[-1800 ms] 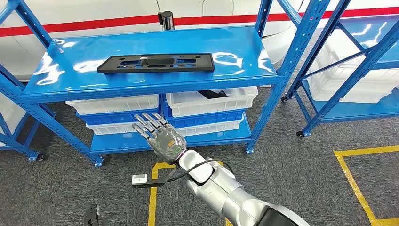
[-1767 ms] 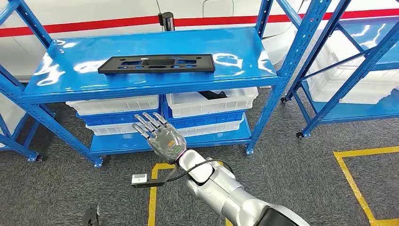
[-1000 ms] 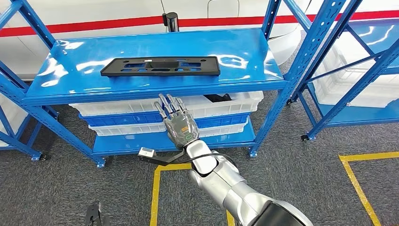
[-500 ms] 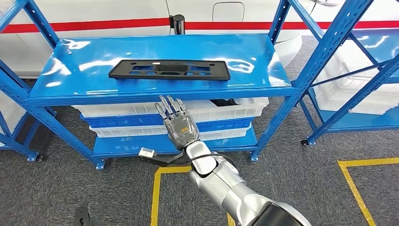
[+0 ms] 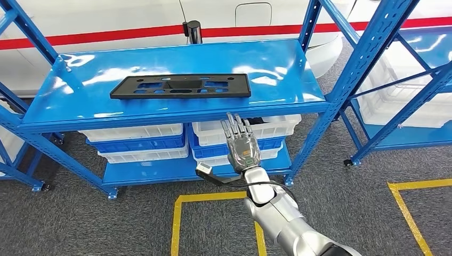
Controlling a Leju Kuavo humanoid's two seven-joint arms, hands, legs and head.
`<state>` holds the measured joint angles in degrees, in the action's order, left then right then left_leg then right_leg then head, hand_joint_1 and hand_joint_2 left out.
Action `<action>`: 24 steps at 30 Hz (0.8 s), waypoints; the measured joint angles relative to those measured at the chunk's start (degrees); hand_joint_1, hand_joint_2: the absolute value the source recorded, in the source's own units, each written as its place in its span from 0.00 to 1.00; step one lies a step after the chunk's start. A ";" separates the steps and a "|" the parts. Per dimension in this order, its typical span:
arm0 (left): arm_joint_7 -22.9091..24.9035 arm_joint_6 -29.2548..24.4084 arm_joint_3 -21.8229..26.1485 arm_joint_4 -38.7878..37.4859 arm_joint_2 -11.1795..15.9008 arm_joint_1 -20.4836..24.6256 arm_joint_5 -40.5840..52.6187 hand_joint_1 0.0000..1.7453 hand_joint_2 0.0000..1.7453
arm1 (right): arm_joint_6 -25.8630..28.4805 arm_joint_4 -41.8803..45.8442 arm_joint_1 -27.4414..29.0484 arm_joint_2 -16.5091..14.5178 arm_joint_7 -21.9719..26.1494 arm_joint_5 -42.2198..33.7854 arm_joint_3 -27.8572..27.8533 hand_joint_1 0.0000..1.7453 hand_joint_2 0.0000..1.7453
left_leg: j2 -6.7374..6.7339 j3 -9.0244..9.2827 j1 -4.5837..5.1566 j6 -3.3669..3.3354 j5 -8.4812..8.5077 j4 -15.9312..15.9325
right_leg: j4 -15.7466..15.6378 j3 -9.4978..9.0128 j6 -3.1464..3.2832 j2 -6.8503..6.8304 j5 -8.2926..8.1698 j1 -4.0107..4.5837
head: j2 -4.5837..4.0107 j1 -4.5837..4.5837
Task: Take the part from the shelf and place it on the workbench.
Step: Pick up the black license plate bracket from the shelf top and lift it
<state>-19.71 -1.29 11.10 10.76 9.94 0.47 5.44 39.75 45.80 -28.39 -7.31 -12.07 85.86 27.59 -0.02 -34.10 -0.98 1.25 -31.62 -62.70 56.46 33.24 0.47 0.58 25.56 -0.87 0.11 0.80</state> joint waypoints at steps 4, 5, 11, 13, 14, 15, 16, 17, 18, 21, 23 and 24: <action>3.26 1.54 0.22 -0.25 1.28 -0.70 -0.78 0.00 0.00 | -0.76 0.39 0.38 -0.16 1.15 0.06 -0.70 0.00 1.00 | 0.01 -6.33 -0.22 0.66 -3.41 -10.92 | 0.01 -0.33 0.58 -0.47 0.38 0.10 | 0.00 -0.05; 4.15 1.69 0.25 -0.31 1.39 -0.98 -0.37 0.00 0.00 | -1.07 0.39 0.39 -0.30 1.46 0.07 -0.80 0.00 1.00 | 0.00 -6.39 -0.25 0.64 -2.28 -10.29 | 0.01 -0.45 0.61 -0.42 0.47 0.15 | 0.00 -0.05; 7.07 0.49 -1.75 -0.49 -0.49 -1.26 5.81 0.00 0.00 | -1.92 0.36 -0.59 -1.98 1.44 0.33 -1.22 0.00 1.00 | 0.03 0.88 0.46 -1.21 5.20 5.93 | 0.04 -1.26 -0.38 -0.09 1.25 0.74 | 0.00 0.00; 7.25 0.12 -2.35 -0.50 -2.48 -1.32 6.89 0.00 0.00 | -1.88 0.37 -0.68 -2.03 1.16 0.42 -1.58 0.00 1.00 | 0.10 1.36 0.53 -1.95 5.29 6.32 | 0.09 -1.32 -1.01 -0.19 1.50 0.72 | 0.00 0.02; 7.29 0.00 -2.66 -0.51 -3.58 -1.38 7.31 0.00 0.00 | -1.85 0.38 -0.70 -2.01 1.03 0.46 -1.80 0.00 1.00 | 0.08 1.71 0.46 -2.36 5.41 6.58 | 0.80 -1.03 -1.23 -0.24 1.96 0.74 | 0.00 0.03; 7.29 -0.07 -3.01 -0.52 -4.60 -1.40 7.61 0.00 0.00 | -1.79 0.38 -0.73 -1.96 0.91 0.50 -2.02 0.00 1.00 | 0.04 2.06 0.34 -2.74 5.53 6.86 | 2.55 -0.20 -1.28 -0.27 2.85 0.80 | 0.00 0.07; 7.29 -0.13 -3.34 -0.53 -5.52 -1.38 7.85 0.00 0.00 | -1.71 0.36 -0.70 -1.88 0.82 0.53 -2.25 0.00 1.00 | 0.00 2.23 0.24 -3.04 5.58 7.05 | 5.58 1.30 -1.19 -0.29 4.21 0.80 | 0.00 0.10; 7.28 -0.16 -3.59 -0.53 -6.42 -1.35 7.99 0.00 0.00 | -1.62 0.33 -0.61 -1.80 0.78 0.55 -2.48 0.00 1.00 | 0.02 2.30 0.29 -3.24 5.51 7.07 | 9.64 3.41 -1.02 -0.29 5.82 0.79 | 0.00 0.13; 7.28 -0.18 -3.80 -0.53 -7.16 -1.32 8.09 0.00 0.00 | -1.55 0.27 -0.44 -1.69 0.76 0.55 -2.69 0.00 1.00 | 0.08 2.34 0.31 -3.35 5.43 7.06 | 13.69 5.59 -0.97 -0.29 7.18 0.77 | 0.00 0.14; 7.27 -0.23 -4.34 -0.53 -8.83 -1.34 8.26 0.00 0.00 | -1.46 0.12 0.05 -1.39 0.77 0.56 -3.13 0.00 1.00 | 0.30 2.77 0.33 -3.34 5.02 7.01 | 15.36 7.20 -2.05 -0.32 6.39 0.60 | 0.00 0.14; 7.27 -0.25 -4.47 -0.53 -9.45 -1.35 8.26 0.00 0.00 | -1.42 0.09 0.06 -1.33 0.78 0.56 -3.21 0.00 1.00 | 0.44 3.33 0.37 -2.95 4.45 6.85 | 7.06 3.45 -2.97 -0.44 2.68 0.27 | 0.00 0.13; 7.26 -0.26 -4.48 -0.54 -9.63 -1.33 8.26 0.00 0.00 | -1.39 0.08 0.02 -1.36 0.81 0.57 -3.22 0.00 1.00 | 0.52 3.51 0.48 -2.65 4.12 6.71 | 3.41 1.66 -3.05 -0.50 1.25 0.15 | 0.00 0.13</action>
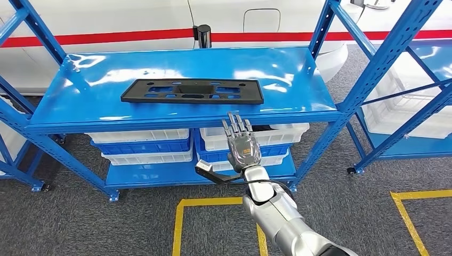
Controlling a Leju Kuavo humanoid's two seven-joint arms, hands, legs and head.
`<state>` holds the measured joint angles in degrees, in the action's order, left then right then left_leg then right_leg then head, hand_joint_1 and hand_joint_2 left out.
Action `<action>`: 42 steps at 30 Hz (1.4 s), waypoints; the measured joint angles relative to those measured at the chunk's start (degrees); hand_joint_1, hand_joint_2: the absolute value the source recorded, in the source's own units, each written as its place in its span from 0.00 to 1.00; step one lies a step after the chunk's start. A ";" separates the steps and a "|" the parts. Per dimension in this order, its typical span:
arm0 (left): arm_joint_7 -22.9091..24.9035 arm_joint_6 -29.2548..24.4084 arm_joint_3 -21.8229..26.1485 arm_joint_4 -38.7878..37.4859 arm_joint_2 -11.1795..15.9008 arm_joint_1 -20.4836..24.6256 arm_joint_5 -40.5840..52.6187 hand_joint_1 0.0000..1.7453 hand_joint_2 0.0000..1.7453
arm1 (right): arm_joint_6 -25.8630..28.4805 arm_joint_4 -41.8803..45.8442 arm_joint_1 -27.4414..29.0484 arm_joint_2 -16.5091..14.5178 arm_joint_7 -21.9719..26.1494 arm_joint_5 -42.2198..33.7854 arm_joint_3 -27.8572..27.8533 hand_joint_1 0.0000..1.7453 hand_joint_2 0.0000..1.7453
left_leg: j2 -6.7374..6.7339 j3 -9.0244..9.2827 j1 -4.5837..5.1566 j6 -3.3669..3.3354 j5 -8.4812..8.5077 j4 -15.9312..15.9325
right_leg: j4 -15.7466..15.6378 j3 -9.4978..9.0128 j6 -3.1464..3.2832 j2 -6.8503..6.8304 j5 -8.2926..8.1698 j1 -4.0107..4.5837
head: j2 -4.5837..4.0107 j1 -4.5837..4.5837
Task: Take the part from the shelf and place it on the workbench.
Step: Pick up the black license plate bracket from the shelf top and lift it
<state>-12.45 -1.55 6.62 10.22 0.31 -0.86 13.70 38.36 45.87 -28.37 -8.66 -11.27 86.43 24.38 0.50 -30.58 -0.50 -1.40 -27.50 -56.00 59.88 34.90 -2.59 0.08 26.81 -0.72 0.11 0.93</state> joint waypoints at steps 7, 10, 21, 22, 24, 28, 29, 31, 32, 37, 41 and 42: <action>0.14 -0.46 0.01 -0.01 -1.31 0.24 -0.76 0.00 0.00 | 0.21 -0.72 -1.10 -1.27 1.25 0.06 0.04 0.00 1.00 | -0.18 -1.82 -0.17 1.78 -3.37 -4.45 | -2.90 -2.10 2.38 0.24 -0.45 -0.49 | 0.00 -0.13; 0.88 -1.32 0.14 -0.01 -1.94 0.52 -1.77 0.00 0.00 | 0.22 -2.08 -2.22 -2.61 2.33 0.04 0.15 0.00 1.00 | -0.30 -8.47 -0.27 2.33 -7.26 -15.98 | -2.87 -2.53 3.01 0.20 0.00 -0.26 | 0.00 -0.16; 2.17 -2.42 1.02 -0.01 -2.63 1.09 -2.93 0.00 0.00 | 1.02 -6.64 -5.50 -5.87 4.05 -0.10 0.52 0.00 1.00 | -0.32 -2.59 0.13 -0.23 1.93 -0.36 | -1.81 -3.43 1.73 0.36 2.34 0.69 | 0.00 -0.05; 2.17 -2.45 1.10 -0.01 -2.73 1.09 -2.93 0.00 0.00 | 1.06 -6.83 -5.70 -5.97 4.07 -0.10 0.52 0.00 1.00 | -0.36 -2.20 -0.02 -0.51 1.98 0.04 | 0.66 -2.19 1.74 0.32 3.40 0.75 | 0.00 -0.03; 2.17 -2.50 1.19 -0.01 -2.82 1.14 -2.93 0.00 0.00 | 1.09 -7.35 -5.97 -5.92 4.08 -0.11 0.52 0.00 1.00 | -0.34 -1.90 -0.08 -0.89 1.78 0.22 | 8.79 2.34 1.93 0.27 6.13 0.64 | 0.00 -0.01; 2.14 -2.52 1.46 -0.01 -2.93 1.09 -2.93 0.00 0.00 | 1.14 -8.21 -5.94 -5.84 4.08 -0.11 0.52 0.00 1.00 | -0.06 -0.94 -0.06 -0.79 0.93 0.17 | 11.20 5.43 0.57 0.22 4.58 0.44 | 0.00 -0.02; 1.80 -2.57 1.57 -0.01 -2.96 1.08 -2.93 0.00 0.00 | 1.12 -8.27 -6.06 -5.85 4.10 -0.11 0.52 0.00 1.00 | 0.01 -0.51 -0.06 -0.59 0.57 0.14 | 6.78 3.63 0.05 0.13 2.30 0.31 | 0.00 -0.01; 0.64 -2.74 1.69 -0.01 -2.91 1.14 -2.89 0.00 0.00 | 0.91 -8.28 -6.52 -5.92 4.24 -0.12 0.55 0.00 1.00 | 0.14 0.07 0.21 -0.01 -0.29 -0.16 | -0.60 0.32 0.01 -0.01 -0.97 0.16 | 0.00 -0.02; 0.00 -2.83 1.72 0.00 -2.83 1.19 -2.85 0.00 0.00 | 0.72 -8.28 -6.76 -6.01 4.38 -0.13 0.57 0.00 1.00 | 0.17 0.17 0.30 0.31 -0.62 -0.28 | -2.24 -0.44 0.41 -0.05 -1.56 0.16 | 0.00 -0.04; -2.13 -2.91 1.77 0.04 -2.13 1.46 -2.50 0.00 0.00 | -0.04 -8.13 -7.40 -6.82 5.10 -0.17 0.91 0.00 1.00 | -0.12 -0.89 -0.15 1.86 -3.09 -3.32 | -2.93 -1.52 2.68 0.18 -1.15 -0.32 | 0.00 -0.15; -3.28 -2.73 1.78 0.05 -1.80 1.53 -1.76 0.00 0.00 | -0.06 -8.11 -7.53 -7.23 5.40 -0.21 1.39 0.00 1.00 | -0.29 -9.11 -0.47 2.75 -7.57 -16.95 | -2.95 -2.40 3.67 0.18 -0.31 -0.22 | 0.00 -0.25; -3.63 -2.69 1.78 0.05 -1.72 1.51 -1.48 0.00 0.00 | -0.05 -8.11 -7.52 -7.24 5.50 -0.24 1.49 0.00 1.00 | -0.30 -9.97 -0.53 2.75 -6.55 -17.23 | -2.95 -2.66 3.64 0.26 -0.07 -0.19 | 0.00 -0.25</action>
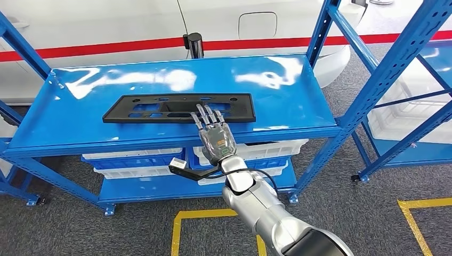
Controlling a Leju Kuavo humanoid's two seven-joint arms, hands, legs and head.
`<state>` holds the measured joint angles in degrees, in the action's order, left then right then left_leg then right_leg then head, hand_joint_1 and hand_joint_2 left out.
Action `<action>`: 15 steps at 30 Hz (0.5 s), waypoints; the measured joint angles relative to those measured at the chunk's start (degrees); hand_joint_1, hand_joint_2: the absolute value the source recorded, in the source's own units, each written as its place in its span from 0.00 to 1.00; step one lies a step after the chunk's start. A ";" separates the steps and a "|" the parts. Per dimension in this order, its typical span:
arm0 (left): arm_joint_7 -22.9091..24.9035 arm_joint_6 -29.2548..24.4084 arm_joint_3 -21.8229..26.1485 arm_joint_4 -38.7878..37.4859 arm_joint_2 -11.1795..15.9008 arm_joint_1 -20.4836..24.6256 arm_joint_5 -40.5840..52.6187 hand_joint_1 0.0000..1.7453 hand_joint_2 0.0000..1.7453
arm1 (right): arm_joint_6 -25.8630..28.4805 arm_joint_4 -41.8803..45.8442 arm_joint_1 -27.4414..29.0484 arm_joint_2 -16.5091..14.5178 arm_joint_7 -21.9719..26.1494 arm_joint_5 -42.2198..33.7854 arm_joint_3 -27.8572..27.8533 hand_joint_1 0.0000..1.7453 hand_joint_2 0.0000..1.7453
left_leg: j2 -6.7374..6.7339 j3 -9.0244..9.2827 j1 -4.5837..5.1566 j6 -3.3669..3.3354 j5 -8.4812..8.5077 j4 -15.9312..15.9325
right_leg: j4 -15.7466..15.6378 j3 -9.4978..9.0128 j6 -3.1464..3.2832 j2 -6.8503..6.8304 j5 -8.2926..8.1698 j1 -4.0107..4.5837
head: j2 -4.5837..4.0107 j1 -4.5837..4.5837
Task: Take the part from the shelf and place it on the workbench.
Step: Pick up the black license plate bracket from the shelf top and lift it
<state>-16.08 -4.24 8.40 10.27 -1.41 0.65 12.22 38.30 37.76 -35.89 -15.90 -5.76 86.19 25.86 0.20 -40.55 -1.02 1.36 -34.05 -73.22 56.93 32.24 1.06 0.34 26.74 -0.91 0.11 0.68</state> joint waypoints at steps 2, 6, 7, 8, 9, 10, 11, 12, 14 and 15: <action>-0.63 0.07 -0.01 0.00 0.18 0.03 0.49 0.00 0.00 | 0.01 0.01 -0.05 -0.03 0.19 -0.06 0.12 0.00 1.00 | -0.02 1.77 -0.08 -0.31 5.03 6.03 | 0.00 -0.86 -0.24 0.20 0.62 0.02 | 0.00 0.01; -1.13 0.26 -0.04 -0.01 0.45 0.40 1.23 0.00 0.00 | 0.01 0.02 -0.38 -0.03 0.55 -0.19 0.27 0.00 1.00 | 0.00 6.30 0.47 -1.37 8.52 15.57 | -0.10 -1.67 -1.29 0.32 1.59 0.49 | 0.00 0.05; -1.13 0.30 -0.05 0.00 0.49 0.50 1.41 0.00 0.00 | 0.02 0.03 -0.44 -0.03 0.70 -0.25 0.33 0.00 1.00 | 0.00 6.45 0.62 -1.65 8.43 15.80 | -0.20 -1.65 -1.55 0.31 1.65 0.49 | 0.00 0.05; -1.06 0.33 -0.05 0.01 0.48 0.54 1.56 0.00 0.00 | 0.03 0.08 -0.47 -0.05 0.88 -0.33 0.39 0.00 1.00 | -0.04 6.64 0.53 -1.96 8.49 16.03 | -0.15 -1.64 -1.83 0.27 1.83 0.52 | 0.00 0.06; -0.99 0.32 -0.05 0.01 0.45 0.55 1.66 0.00 0.00 | 0.05 0.11 -0.58 -0.09 1.04 -0.40 0.46 0.00 1.00 | -0.07 6.99 0.47 -2.30 8.53 16.41 | 0.41 -1.40 -2.04 0.21 2.20 0.56 | 0.00 0.08; -0.90 0.31 -0.05 0.02 0.43 0.59 1.73 0.00 0.00 | 0.07 0.15 -0.75 -0.11 1.19 -0.48 0.56 0.00 1.00 | -0.11 7.39 0.36 -2.68 8.57 16.81 | 2.15 -0.55 -2.10 0.15 2.98 0.62 | 0.00 0.12; -0.77 0.29 -0.05 0.03 0.41 0.64 1.83 0.00 0.00 | 0.08 0.18 -0.86 -0.11 1.34 -0.58 0.68 0.00 1.00 | -0.16 7.78 0.24 -3.04 8.54 17.16 | 5.13 1.05 -2.04 0.10 4.10 0.67 | 0.00 0.13; -0.64 0.24 -0.05 0.03 0.43 0.71 1.96 0.00 0.00 | 0.08 0.17 -0.88 -0.07 1.45 -0.73 0.86 0.00 1.00 | -0.15 7.96 0.31 -3.31 8.39 17.25 | 9.05 3.28 -1.89 0.08 5.37 0.66 | 0.00 0.15; -0.28 0.14 -0.05 0.03 0.47 0.82 2.32 0.00 0.00 | 0.08 0.16 -0.59 0.09 1.78 -1.18 1.37 0.00 1.00 | -0.05 8.21 0.37 -3.59 8.04 17.23 | 16.04 7.76 -1.95 0.08 7.03 0.63 | 0.00 0.12; -0.09 0.08 -0.05 0.02 0.47 0.84 2.49 0.00 0.00 | 0.08 0.17 -0.44 0.16 1.94 -1.41 1.64 0.00 1.00 | 0.03 8.42 0.41 -3.60 7.84 17.22 | 16.97 8.78 -2.26 0.07 6.71 0.62 | 0.00 0.12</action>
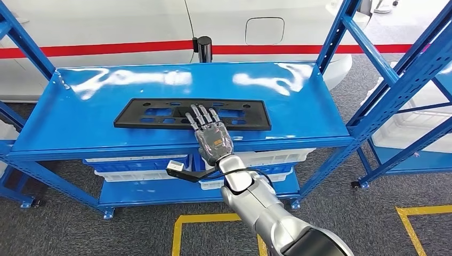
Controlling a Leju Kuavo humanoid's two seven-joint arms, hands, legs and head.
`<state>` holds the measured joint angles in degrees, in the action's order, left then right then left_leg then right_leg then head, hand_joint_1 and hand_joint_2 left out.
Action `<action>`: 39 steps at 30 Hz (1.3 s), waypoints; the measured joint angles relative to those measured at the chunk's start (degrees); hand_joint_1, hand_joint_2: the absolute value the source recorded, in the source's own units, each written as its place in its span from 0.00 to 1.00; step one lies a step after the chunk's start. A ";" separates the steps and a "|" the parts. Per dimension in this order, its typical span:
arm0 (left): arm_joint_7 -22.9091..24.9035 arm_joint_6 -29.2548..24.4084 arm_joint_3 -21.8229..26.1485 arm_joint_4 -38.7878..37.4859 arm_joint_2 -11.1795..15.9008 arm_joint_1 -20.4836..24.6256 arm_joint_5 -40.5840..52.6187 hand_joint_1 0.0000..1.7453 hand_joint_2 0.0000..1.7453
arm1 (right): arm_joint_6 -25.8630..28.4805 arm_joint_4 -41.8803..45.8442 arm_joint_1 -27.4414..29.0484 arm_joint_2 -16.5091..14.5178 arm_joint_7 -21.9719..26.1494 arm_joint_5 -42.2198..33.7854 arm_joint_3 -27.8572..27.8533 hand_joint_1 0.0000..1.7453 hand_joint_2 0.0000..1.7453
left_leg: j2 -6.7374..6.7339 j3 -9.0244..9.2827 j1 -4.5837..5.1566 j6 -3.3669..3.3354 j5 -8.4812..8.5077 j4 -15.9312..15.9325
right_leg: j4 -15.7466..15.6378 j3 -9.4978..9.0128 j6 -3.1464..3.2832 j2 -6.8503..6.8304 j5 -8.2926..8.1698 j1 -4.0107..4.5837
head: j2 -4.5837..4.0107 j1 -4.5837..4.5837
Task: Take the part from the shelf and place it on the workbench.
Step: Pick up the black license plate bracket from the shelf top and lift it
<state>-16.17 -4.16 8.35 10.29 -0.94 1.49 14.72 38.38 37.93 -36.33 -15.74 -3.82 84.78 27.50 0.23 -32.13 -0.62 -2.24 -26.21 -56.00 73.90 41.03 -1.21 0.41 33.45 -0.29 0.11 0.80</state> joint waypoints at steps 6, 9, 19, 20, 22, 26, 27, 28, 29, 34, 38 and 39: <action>0.60 -0.41 0.00 0.00 -0.15 0.19 0.38 0.00 0.00 | -0.05 0.39 0.31 -0.28 1.08 -0.70 1.66 0.00 1.00 | 0.30 1.78 0.26 1.30 -1.68 -0.14 | -16.87 -7.00 -0.43 -0.30 -8.35 -0.18 | 0.00 -0.07; 1.04 -1.59 0.02 0.00 -0.09 0.26 0.65 0.00 0.00 | -0.57 1.10 0.54 -0.83 1.96 -1.21 2.71 0.00 1.00 | 0.26 1.91 0.11 1.04 -1.86 -0.11 | -17.01 -7.13 0.16 -0.09 -8.45 -0.17 | 0.00 -0.10; 1.59 -4.07 0.00 0.00 -0.45 0.53 1.56 0.00 0.00 | -2.58 1.96 0.38 -3.51 2.85 -2.79 6.24 0.00 1.00 | 0.11 2.33 -0.06 1.47 -1.83 0.57 | -17.00 -7.16 0.60 0.12 -8.22 0.15 | 0.00 -0.10; 1.59 -4.12 0.01 0.00 -0.51 0.54 1.56 0.00 0.00 | -2.59 1.96 0.38 -3.66 2.85 -2.81 6.40 0.00 1.00 | 0.10 2.33 -0.09 1.73 -1.84 0.58 | -16.98 -7.16 0.62 0.12 -8.21 0.18 | 0.00 -0.10; 1.59 -4.15 0.01 0.00 -0.62 0.54 1.57 0.00 0.00 | -2.60 1.96 0.36 -3.86 2.86 -2.81 6.70 0.00 1.00 | 0.09 2.33 -0.11 2.03 -1.86 0.59 | -16.97 -7.17 0.62 0.12 -8.21 0.20 | 0.00 -0.10; 1.58 -4.21 0.01 0.00 -0.70 0.55 1.60 0.00 0.00 | -2.62 1.96 0.33 -4.11 2.97 -2.98 7.04 0.00 1.00 | 0.07 2.33 0.02 2.04 -1.86 0.56 | -16.97 -7.22 0.62 0.11 -8.21 0.08 | 0.00 -0.10; 1.58 -4.26 0.00 0.00 -0.71 0.55 1.70 0.00 0.00 | -2.65 1.96 0.30 -4.18 3.09 -3.21 7.10 0.00 1.00 | 0.07 2.33 0.07 2.04 -1.86 0.55 | -16.98 -7.22 0.62 0.11 -8.21 0.03 | 0.00 -0.10; 1.57 -4.33 0.01 0.00 -0.72 0.55 1.83 0.00 0.00 | -2.73 1.96 0.24 -4.24 3.20 -3.54 7.15 0.00 1.00 | 0.07 2.32 0.12 2.04 -1.87 0.54 | -16.98 -7.23 0.62 0.11 -8.21 -0.02 | 0.00 -0.10; 1.54 -4.51 0.01 0.00 -0.72 0.55 1.99 0.00 0.00 | -2.86 1.96 0.14 -4.34 3.28 -4.03 7.28 0.00 1.00 | 0.07 2.32 0.16 2.03 -1.87 0.53 | -16.98 -7.23 0.62 0.11 -8.21 -0.07 | 0.00 -0.10; 0.71 -5.45 0.00 0.00 -0.78 0.63 2.70 0.00 0.00 | -4.01 1.92 -0.86 -4.65 2.60 -6.97 9.12 0.00 1.00 | 0.07 2.31 0.36 2.00 -1.89 0.51 | -16.98 -7.21 0.59 0.11 -8.20 -0.27 | 0.00 -0.10; 0.51 -6.13 0.00 0.00 -0.92 0.75 3.31 0.00 0.00 | -4.38 1.40 -2.22 -4.77 1.31 -11.40 11.83 0.00 1.00 | 0.07 2.30 0.39 1.99 -1.89 0.50 | -16.99 -7.20 0.57 0.11 -8.19 -0.29 | 0.00 -0.10; 0.61 -6.23 0.00 0.00 -0.96 0.76 3.34 0.00 0.00 | -4.38 1.08 -2.72 -4.80 1.04 -12.71 12.64 0.00 1.00 | 0.07 2.30 0.39 1.99 -1.89 0.50 | -16.99 -7.20 0.57 0.11 -8.19 -0.29 | 0.00 -0.10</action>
<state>-15.56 -10.39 8.35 10.29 -1.90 2.26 18.06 34.00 39.01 -39.05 -20.53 -2.79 72.07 40.14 0.29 -29.83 -0.23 -0.24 -28.10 -55.50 56.92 33.82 -0.64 0.53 25.26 -0.59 0.11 0.70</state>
